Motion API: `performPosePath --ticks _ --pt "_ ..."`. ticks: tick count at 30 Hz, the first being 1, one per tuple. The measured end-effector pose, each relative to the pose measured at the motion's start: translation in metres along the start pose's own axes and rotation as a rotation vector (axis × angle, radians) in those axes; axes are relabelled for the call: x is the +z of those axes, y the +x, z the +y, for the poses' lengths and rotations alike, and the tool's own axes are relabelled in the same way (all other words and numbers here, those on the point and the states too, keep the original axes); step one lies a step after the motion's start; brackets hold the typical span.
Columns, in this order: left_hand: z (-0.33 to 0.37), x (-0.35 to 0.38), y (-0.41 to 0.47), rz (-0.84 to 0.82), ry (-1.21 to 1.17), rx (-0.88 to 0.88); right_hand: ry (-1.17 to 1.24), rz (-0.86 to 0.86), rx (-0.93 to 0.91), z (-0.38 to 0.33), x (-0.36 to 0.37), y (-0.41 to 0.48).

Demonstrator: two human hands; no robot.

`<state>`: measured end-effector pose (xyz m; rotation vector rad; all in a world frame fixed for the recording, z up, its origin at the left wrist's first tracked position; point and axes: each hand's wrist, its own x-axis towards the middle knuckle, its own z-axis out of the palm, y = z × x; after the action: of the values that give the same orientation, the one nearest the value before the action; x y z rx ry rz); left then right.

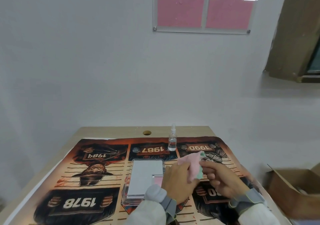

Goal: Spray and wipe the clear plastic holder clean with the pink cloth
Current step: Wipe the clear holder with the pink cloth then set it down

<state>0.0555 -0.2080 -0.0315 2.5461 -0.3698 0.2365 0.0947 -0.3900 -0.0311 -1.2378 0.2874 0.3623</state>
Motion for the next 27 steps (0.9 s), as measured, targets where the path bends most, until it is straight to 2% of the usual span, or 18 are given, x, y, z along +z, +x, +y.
performPosePath --ticks 2,4,6,9,12,14,16,18,22,24,27 --pt "-0.004 -0.009 0.004 0.031 -0.131 0.017 0.016 -0.018 -0.021 -0.003 -0.004 -0.001" --pt "-0.011 -0.019 0.009 -0.009 -0.278 -0.012 0.017 0.023 -0.054 -0.008 -0.014 -0.002" --pt "-0.019 -0.031 0.015 0.020 -0.364 -0.041 -0.093 0.133 -0.103 -0.017 -0.023 -0.003" --pt "-0.032 -0.046 0.030 0.175 -0.480 -0.147 -0.326 0.317 -0.219 -0.033 -0.032 -0.007" --pt "-0.035 -0.054 0.042 0.246 -0.653 -0.177 -0.417 0.433 -0.441 -0.048 -0.033 -0.010" --pt "-0.032 -0.052 0.044 0.238 -0.662 -0.130 -0.614 0.562 -0.658 -0.052 -0.032 -0.014" --pt "-0.032 -0.045 0.039 0.182 -0.634 -0.074 -0.688 0.616 -0.784 -0.045 -0.031 -0.019" --pt "-0.039 -0.034 0.031 0.091 -0.555 -0.043 -0.724 0.605 -0.768 -0.028 -0.035 -0.021" --pt "-0.057 -0.013 0.016 -0.171 -0.211 -0.038 -1.011 0.637 -0.544 0.008 -0.043 -0.016" --pt "-0.060 -0.009 0.012 -0.216 -0.144 -0.052 -1.069 0.686 -0.482 0.016 -0.041 -0.017" --pt "-0.056 -0.008 0.011 -0.191 -0.118 -0.075 -1.191 0.738 -0.384 0.017 -0.038 -0.015"
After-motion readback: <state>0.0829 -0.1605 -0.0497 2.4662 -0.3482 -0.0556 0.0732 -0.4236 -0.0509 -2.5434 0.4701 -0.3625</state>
